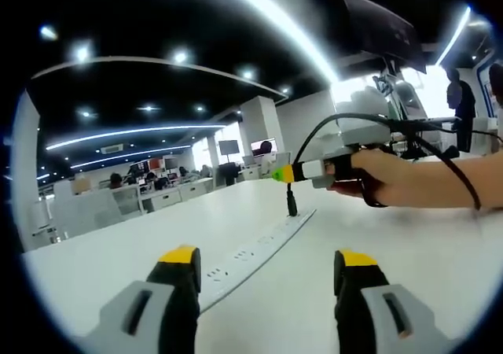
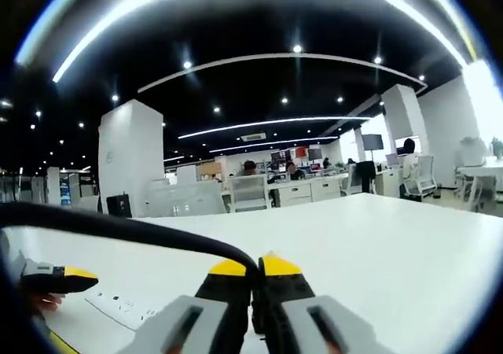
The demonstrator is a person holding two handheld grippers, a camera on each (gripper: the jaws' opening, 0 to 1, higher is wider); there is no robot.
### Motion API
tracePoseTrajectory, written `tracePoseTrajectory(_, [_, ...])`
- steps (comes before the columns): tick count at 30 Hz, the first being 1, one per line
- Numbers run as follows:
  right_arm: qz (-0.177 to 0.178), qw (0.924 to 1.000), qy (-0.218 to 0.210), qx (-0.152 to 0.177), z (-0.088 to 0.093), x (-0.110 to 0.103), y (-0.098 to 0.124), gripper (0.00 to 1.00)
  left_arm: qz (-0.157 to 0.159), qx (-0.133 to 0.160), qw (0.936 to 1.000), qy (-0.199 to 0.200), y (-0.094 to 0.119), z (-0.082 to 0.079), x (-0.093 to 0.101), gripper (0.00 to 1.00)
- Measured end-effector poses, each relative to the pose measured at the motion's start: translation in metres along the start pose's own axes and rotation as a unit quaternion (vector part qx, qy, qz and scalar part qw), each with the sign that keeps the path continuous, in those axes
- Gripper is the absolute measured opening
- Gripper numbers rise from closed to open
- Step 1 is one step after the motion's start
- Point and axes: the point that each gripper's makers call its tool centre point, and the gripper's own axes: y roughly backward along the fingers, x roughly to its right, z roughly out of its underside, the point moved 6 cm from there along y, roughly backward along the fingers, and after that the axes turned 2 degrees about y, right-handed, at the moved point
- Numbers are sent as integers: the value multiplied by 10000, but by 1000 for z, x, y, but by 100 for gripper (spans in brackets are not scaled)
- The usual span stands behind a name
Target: Locate the USB plug end of the data cable currently connected to the USB port on the desk. Grip the plug, withdraw it from the port, and place it onto the desktop.
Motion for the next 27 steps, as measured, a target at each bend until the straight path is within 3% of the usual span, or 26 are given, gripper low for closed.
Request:
tracePoseTrajectory(3, [-40,9988,-481,29,1,4,2,5,4,3,10000,13,0,0,0,69])
tracePoseTrajectory(4, [-15,9982,-595,45,-2,19,-4,5,3,1,10000,14,0,0,0,69])
tracePoseTrajectory(7, [82,9999,-97,29,-4,11,-9,5,-1,-11,10000,1,0,0,0,69])
tracePoseTrajectory(13, [41,9996,280,-36,-5,2,-14,5,-3,-25,10000,-29,-1,0,1,69])
tracePoseTrajectory(23, [46,9996,-292,-25,-3,14,-5,5,5,-19,10000,-15,-1,0,1,69])
tracePoseTrajectory(27, [66,10000,-25,23,-5,9,-9,5,4,-22,10000,-13,-1,0,1,69])
